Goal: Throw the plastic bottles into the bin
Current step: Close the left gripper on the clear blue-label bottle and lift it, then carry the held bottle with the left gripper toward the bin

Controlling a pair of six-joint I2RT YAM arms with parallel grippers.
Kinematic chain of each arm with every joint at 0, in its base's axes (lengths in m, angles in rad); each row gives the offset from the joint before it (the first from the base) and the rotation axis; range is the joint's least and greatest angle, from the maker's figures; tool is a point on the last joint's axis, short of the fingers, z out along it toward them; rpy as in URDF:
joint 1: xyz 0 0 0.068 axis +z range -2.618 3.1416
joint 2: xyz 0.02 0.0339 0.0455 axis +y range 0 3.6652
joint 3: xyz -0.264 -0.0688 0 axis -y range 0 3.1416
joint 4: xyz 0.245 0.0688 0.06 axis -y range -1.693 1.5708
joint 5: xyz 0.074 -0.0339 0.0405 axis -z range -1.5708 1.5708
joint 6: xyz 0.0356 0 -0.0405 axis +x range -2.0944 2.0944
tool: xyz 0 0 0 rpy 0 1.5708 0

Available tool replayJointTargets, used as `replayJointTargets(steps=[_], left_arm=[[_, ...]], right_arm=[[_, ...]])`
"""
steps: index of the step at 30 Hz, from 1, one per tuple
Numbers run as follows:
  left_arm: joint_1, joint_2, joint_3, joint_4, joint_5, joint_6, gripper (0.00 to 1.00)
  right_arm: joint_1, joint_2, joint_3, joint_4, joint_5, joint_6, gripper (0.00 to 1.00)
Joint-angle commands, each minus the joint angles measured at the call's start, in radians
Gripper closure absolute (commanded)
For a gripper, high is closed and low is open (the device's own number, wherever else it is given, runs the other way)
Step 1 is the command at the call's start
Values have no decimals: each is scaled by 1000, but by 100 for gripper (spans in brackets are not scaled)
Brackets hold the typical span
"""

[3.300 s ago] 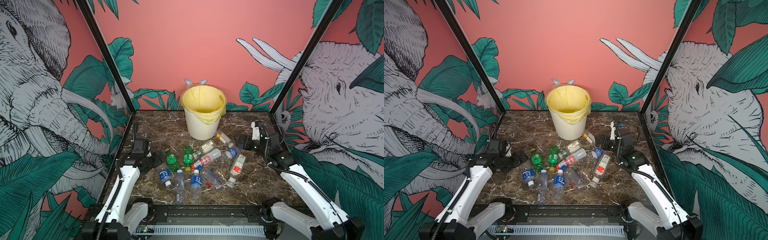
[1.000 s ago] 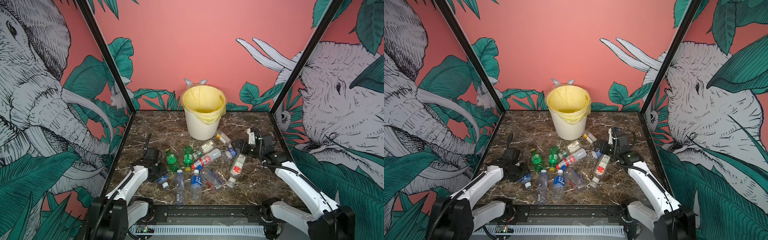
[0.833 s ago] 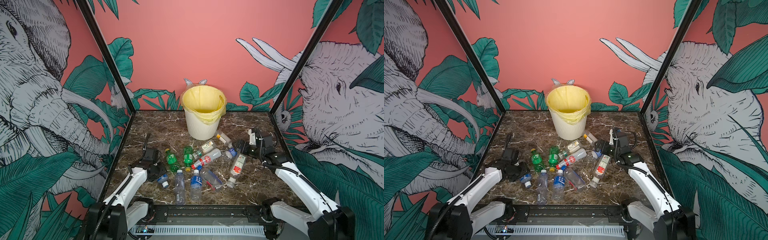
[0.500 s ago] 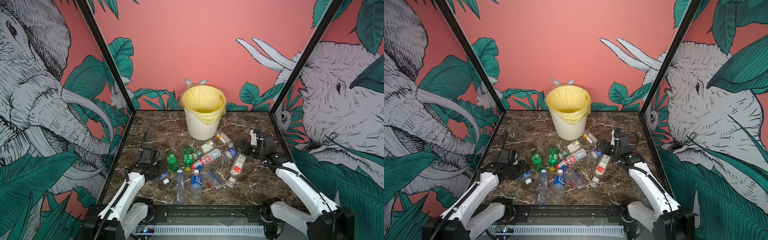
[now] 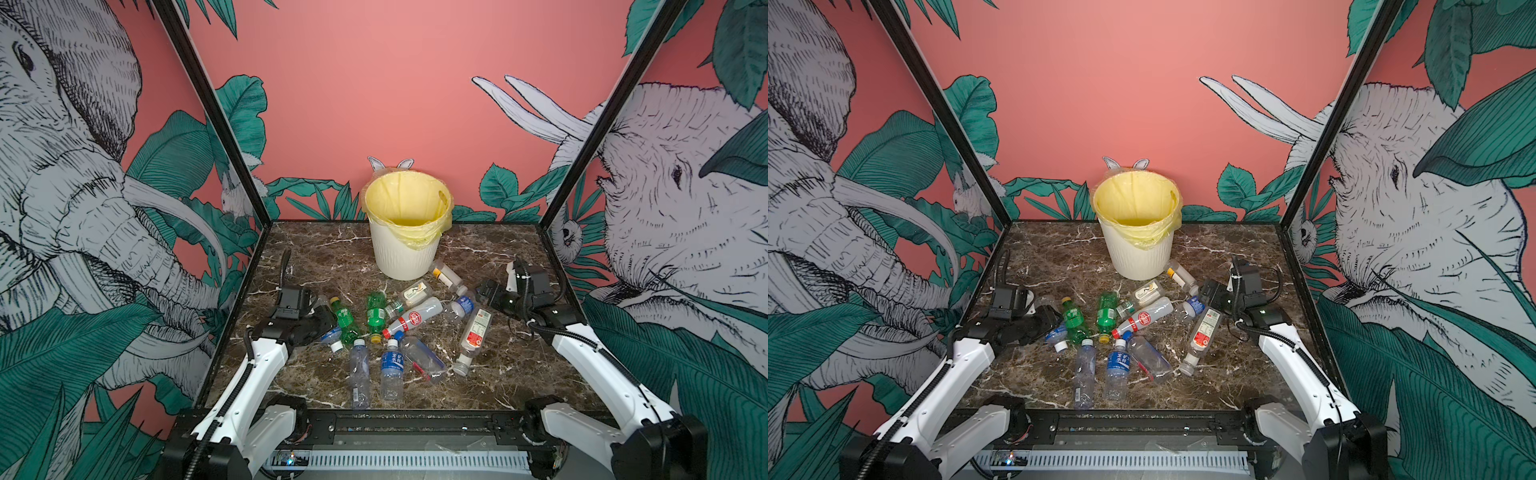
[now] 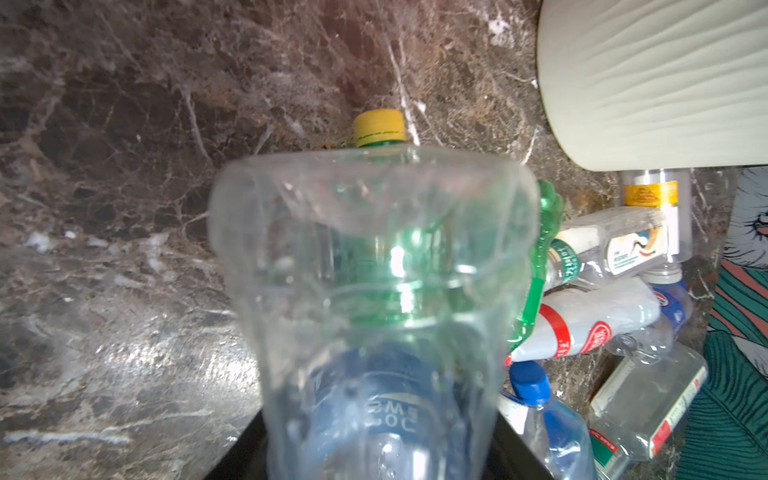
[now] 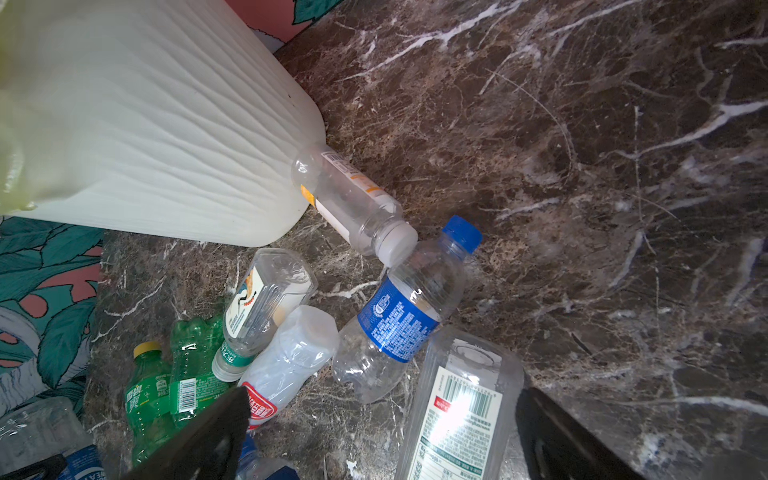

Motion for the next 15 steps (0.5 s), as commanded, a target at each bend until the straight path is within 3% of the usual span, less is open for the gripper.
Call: replayJointTargets(steps=[1,6,15], left_arm=[[-4,-2,39,30,42,3,44],[-3,19,114,-20,64,36,44],[-3,34,144,120,94,22,44]], right_arm=[[-10,13,0,-17,9,26,1],[-20,32,9,-15,-20,44,1],[-57,40,12,-47,26,54,0]])
